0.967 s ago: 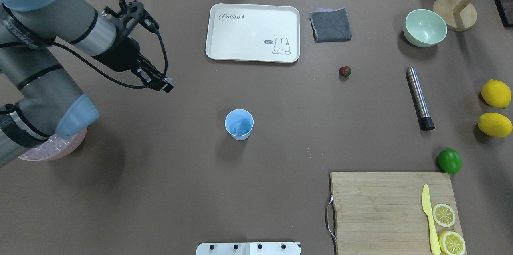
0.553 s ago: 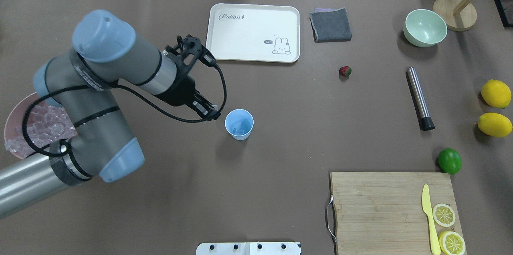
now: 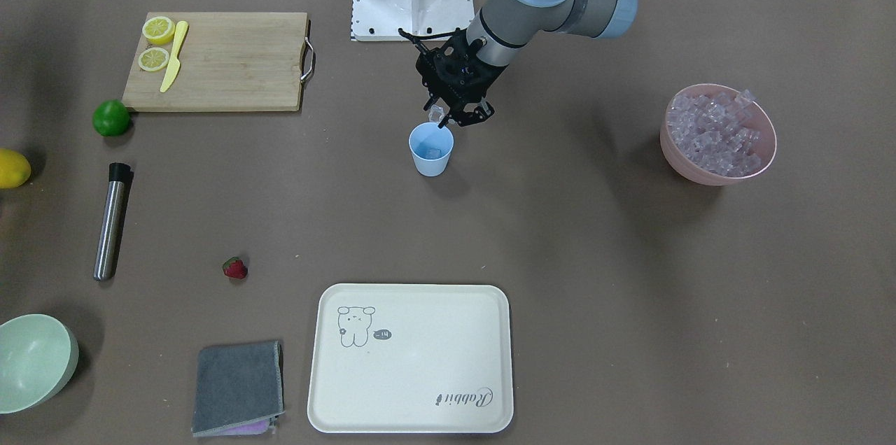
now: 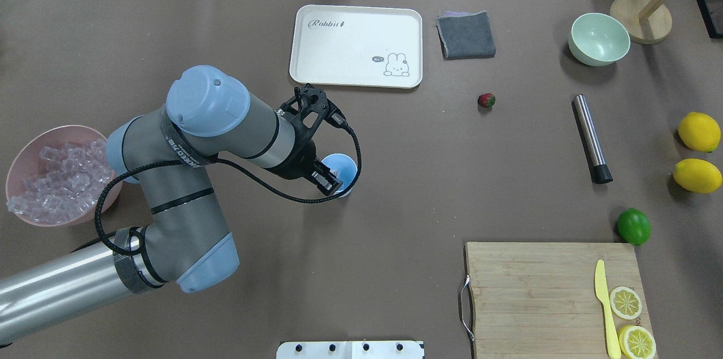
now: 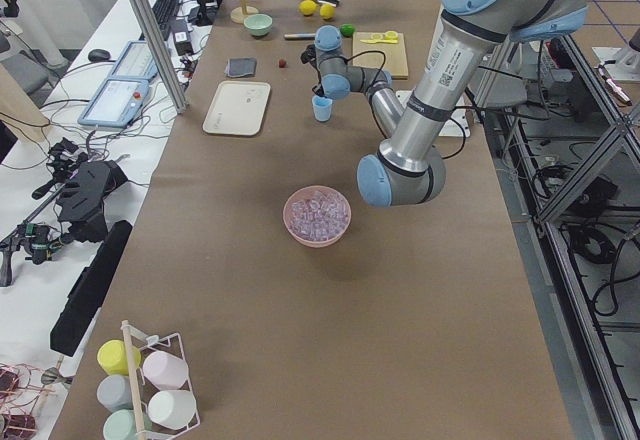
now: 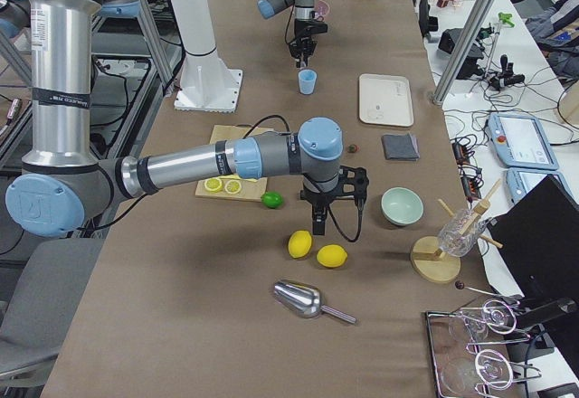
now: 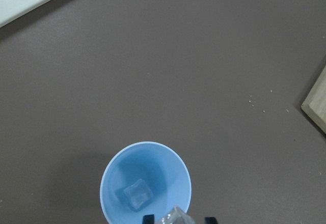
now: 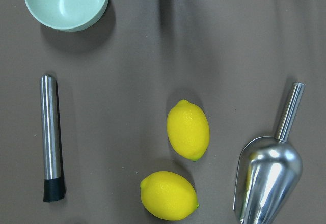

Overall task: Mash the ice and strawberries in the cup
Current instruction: 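Carry the ice cube with the left gripper over the light-blue cup, then open the left gripper to drop the ice cube into the cup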

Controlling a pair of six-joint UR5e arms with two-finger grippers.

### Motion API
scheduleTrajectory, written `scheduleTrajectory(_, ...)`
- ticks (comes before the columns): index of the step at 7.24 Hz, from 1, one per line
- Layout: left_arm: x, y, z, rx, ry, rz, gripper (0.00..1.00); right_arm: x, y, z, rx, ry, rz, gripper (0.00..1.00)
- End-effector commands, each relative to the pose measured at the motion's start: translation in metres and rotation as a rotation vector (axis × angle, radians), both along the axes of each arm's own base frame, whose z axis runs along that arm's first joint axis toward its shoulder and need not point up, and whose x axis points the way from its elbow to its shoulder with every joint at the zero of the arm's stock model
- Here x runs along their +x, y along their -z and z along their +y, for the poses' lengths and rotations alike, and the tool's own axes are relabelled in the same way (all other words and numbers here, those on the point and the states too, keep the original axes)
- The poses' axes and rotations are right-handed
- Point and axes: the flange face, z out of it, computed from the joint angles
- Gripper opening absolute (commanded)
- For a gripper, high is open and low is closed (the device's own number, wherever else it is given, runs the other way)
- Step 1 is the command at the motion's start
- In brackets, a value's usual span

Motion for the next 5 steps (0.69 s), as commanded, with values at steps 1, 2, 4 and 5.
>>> scheduleTrajectory(1, 0.0135, -0.0040, 0.0048, 0.003, 0.002, -0.014, 0.00, 0.0001, -0.0008, 0.0029, -0.001, 0.001, 0.000, 1.00)
scheduleTrajectory(2, 0.0181, -0.0041, 0.0035, 0.022, 0.034, -0.020, 0.00, 0.0001, -0.0029, 0.0040, -0.006, 0.001, 0.000, 1.00)
scheduleTrajectory(4, 0.0212, -0.0057, 0.0025, 0.027, 0.038, -0.013, 0.36, 0.0001, -0.0053, 0.0046, -0.012, 0.001, 0.000, 1.00)
scheduleTrajectory(5, 0.0216, -0.0037, 0.0022, 0.033, 0.038, -0.004, 0.94, 0.0001, -0.0060, 0.0045, -0.013, 0.001, 0.000, 1.00)
